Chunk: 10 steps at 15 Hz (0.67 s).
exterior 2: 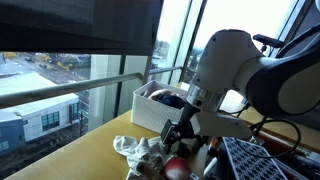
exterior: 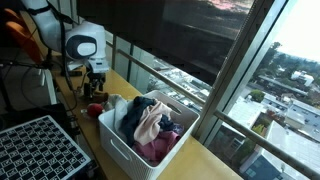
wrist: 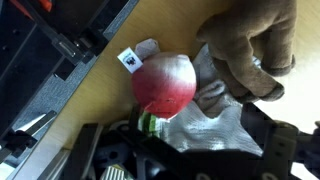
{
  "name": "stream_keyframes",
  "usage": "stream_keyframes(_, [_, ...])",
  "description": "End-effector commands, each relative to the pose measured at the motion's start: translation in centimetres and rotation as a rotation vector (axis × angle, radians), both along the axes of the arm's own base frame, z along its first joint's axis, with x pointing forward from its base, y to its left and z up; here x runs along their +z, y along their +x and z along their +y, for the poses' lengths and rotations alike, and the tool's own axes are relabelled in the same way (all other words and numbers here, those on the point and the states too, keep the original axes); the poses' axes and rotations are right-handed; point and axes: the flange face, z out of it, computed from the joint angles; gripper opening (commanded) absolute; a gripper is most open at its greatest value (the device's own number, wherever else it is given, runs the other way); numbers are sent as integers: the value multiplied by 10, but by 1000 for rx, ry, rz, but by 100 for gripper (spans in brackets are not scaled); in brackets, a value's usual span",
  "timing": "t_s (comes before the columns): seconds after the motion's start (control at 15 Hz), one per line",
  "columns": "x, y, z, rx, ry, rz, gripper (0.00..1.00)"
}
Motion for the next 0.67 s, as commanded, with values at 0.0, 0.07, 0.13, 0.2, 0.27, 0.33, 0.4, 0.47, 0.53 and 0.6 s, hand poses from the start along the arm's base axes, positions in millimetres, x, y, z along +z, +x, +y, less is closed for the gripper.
stream_keyframes(0.0, [-11, 18, -3, -1, -12, 7, 100])
stream_keyframes(0.07, [-18, 20, -1, -5, -1, 15, 100])
stream_keyframes(0.13, [-28, 21, 5, -6, 9, 26, 100])
stream_keyframes(0.2, [-37, 21, 11, -4, 14, 38, 100])
stream_keyframes(0.27, [-47, 20, 17, -5, 13, 53, 100])
stream_keyframes(0.33, [-56, 20, 21, -5, 13, 67, 100])
stream_keyframes(0.4, [-66, 19, 24, -2, 9, 82, 100])
stream_keyframes(0.47, [-75, 18, 25, 0, -1, 95, 100])
stream_keyframes(0.53, [-86, 17, 24, 1, -14, 109, 100])
stream_keyframes(0.6, [-95, 16, 19, 1, -29, 121, 100])
